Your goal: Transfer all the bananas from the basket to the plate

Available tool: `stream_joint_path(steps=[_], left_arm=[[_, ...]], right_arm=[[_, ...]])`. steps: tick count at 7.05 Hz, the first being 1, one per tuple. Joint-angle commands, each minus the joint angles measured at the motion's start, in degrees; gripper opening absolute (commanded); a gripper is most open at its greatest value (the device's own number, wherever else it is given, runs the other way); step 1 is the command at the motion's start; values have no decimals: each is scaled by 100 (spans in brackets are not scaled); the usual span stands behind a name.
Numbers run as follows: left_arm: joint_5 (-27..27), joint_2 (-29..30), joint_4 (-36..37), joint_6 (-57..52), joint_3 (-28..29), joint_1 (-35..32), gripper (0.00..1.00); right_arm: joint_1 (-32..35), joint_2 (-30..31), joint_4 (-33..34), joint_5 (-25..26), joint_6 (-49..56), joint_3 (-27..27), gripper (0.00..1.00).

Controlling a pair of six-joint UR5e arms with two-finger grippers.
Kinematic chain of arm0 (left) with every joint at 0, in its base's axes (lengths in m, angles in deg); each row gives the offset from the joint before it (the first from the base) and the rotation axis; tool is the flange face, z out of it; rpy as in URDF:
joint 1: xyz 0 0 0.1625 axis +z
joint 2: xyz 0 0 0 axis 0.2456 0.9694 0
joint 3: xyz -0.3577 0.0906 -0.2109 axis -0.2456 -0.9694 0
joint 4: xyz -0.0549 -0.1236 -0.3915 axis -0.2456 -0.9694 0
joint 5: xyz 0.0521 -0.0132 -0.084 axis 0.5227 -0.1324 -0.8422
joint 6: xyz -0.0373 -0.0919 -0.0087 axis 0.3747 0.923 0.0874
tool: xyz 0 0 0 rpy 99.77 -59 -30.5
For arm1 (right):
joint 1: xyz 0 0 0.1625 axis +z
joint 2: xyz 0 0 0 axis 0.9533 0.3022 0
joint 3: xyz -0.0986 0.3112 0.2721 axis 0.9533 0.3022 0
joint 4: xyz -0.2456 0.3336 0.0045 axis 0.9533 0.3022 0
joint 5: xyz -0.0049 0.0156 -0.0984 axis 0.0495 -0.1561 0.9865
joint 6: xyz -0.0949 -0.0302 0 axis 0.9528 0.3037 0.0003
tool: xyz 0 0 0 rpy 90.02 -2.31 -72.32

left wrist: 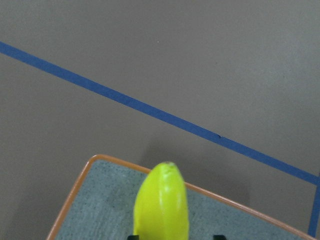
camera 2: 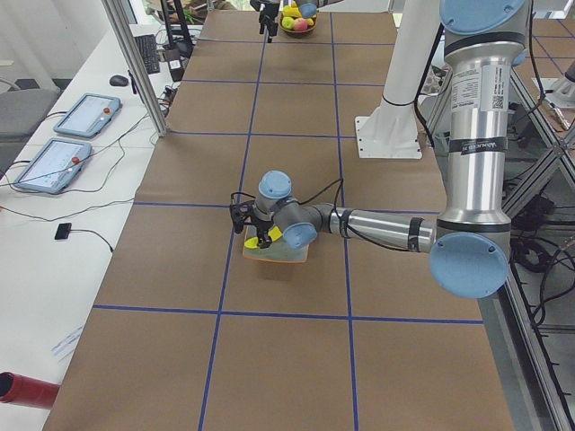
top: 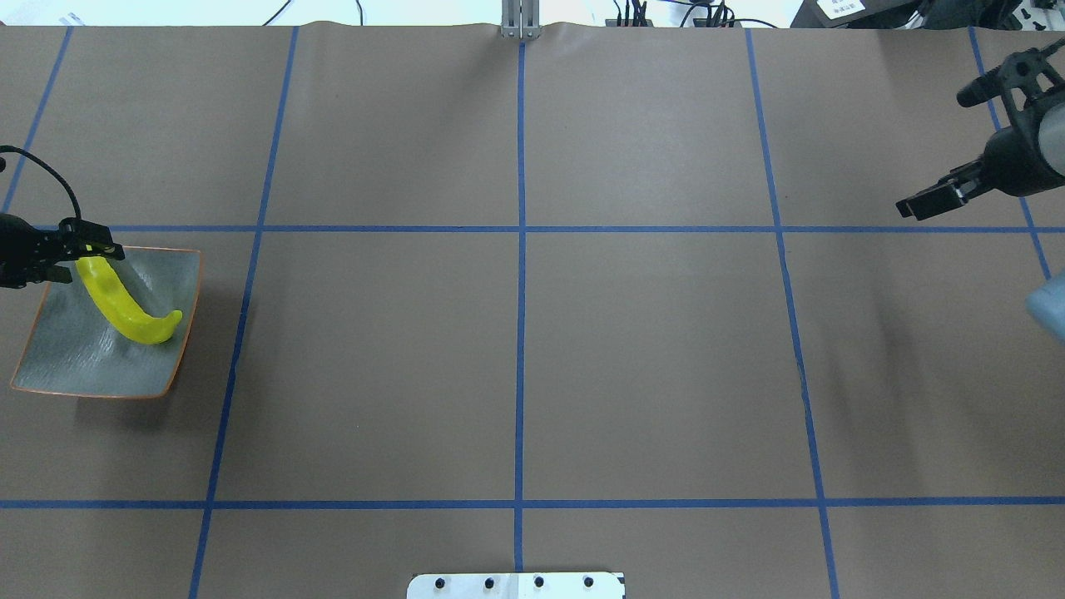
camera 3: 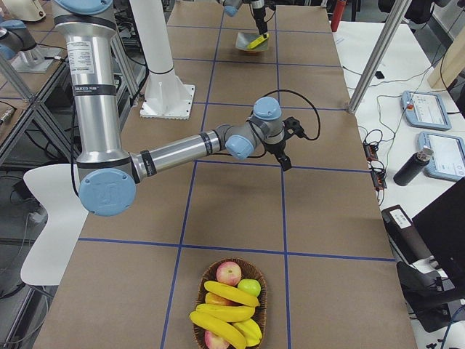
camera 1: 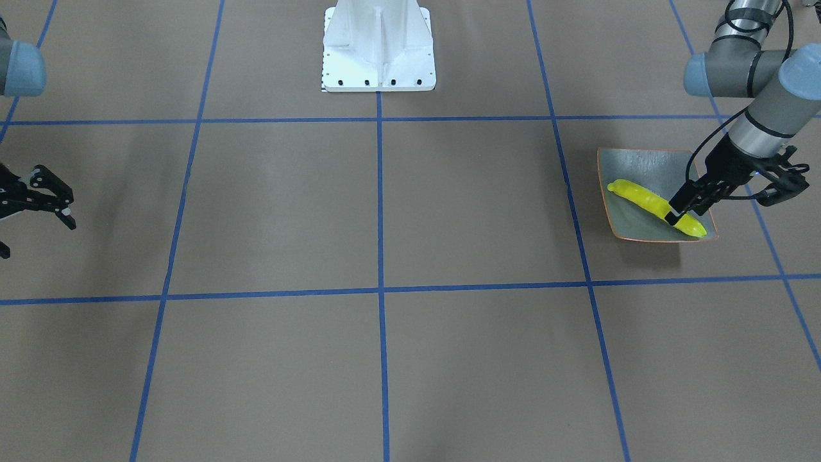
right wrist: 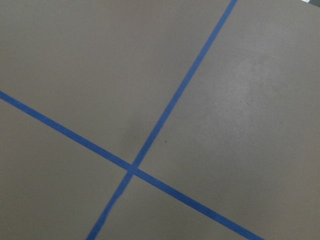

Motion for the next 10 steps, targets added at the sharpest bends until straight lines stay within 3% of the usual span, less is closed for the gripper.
stream_joint_path(steps=[1,3,5,6,8,10], left_arm=[[-89,23,0,-110,-196,-80,100],[-404,40,-18,-328,-425,-203,100],[-450,14,-26,-383,-609,-273,100],[-433,-3,-35,-383,-689,-274,100],[-388,-65,-35,-383,-847,-274,100],[-371,-74,-44,-383,-909,-274,100]], right_arm=[[539,530,4,-358,830,3,100],[1354,1189,-22,-736,2034,273,100],[2697,1192,-4,-1412,2887,1350,100],[3208,1148,4,-1485,3222,1887,99],[3896,1122,5,-1293,3278,2609,99],[4073,1130,-57,-837,3270,3165,99]])
